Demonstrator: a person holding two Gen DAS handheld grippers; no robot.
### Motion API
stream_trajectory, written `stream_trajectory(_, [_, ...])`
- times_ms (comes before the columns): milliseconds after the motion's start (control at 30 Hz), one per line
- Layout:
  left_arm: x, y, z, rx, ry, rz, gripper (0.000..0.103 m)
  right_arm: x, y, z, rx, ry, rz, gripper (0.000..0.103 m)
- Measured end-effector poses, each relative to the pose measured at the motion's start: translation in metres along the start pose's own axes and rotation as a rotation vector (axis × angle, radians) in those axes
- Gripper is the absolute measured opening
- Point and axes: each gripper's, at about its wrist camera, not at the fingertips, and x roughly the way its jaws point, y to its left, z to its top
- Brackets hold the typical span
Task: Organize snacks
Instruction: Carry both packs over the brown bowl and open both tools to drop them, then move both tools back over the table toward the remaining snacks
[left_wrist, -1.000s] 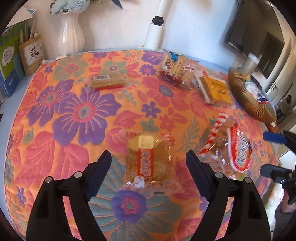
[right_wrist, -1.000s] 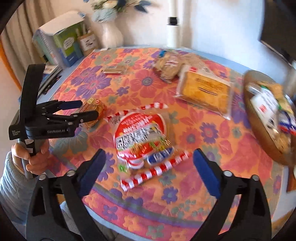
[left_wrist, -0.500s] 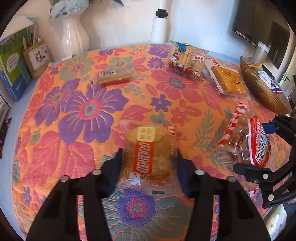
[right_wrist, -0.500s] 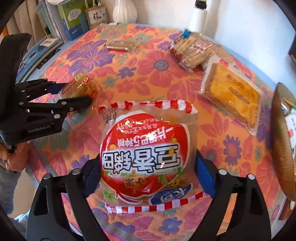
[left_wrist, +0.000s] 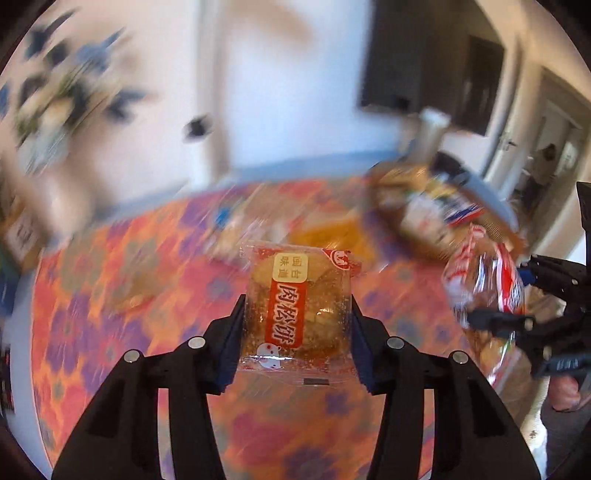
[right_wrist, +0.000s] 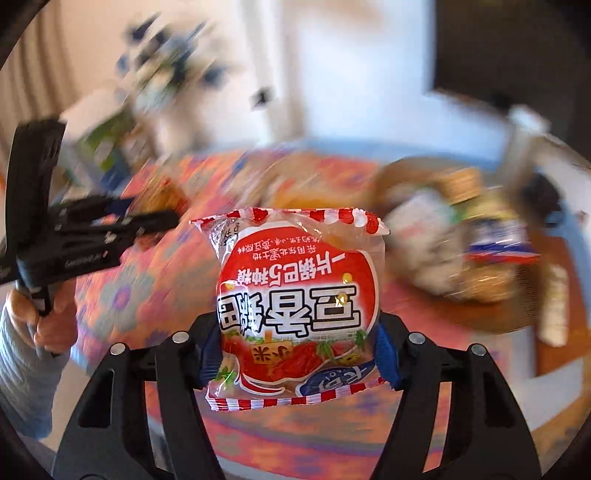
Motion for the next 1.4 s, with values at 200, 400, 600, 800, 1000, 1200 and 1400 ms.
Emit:
stream_trajectory(200, [0.036,-0.058,0.079,0.071,-0.021,-0.126,0.049,-0.027,-0.102,0.045,0.192,-0.088,-0.193,0.067])
stream_trajectory(400, [0.098,-0.108,0.131,0.086,0.011,-0.212,0.049,-0.002,-0.174,0.081,0.361,-0.07,-0.255,0.067])
stream_trajectory(600, [0.138,-0.135,0.146,0.083,0.016,-0.242,0.073,0.026,-0.192,0.087,0.419,-0.022,-0.233,0.084])
stream_trajectory(800, [0.129,-0.113,0.132,0.071,0.015,-0.239,0.08,0.007,-0.186,0.066,0.414,-0.04,-0.211,0.084])
stream_trajectory(1000, [0.076,-0.071,0.11,0.039,-0.018,-0.195,0.08,-0.019,-0.15,0.062,0.372,-0.075,-0.148,0.084])
stream_trajectory(1200, [0.002,-0.018,0.081,0.011,-0.088,-0.103,0.083,-0.035,-0.072,0.065,0.226,-0.121,-0.062,0.084])
stream_trajectory(1400, [-0.04,0.037,0.015,-0.054,-0.104,0.064,0.087,0.001,0.02,0.037,0.048,-0.12,0.027,0.093])
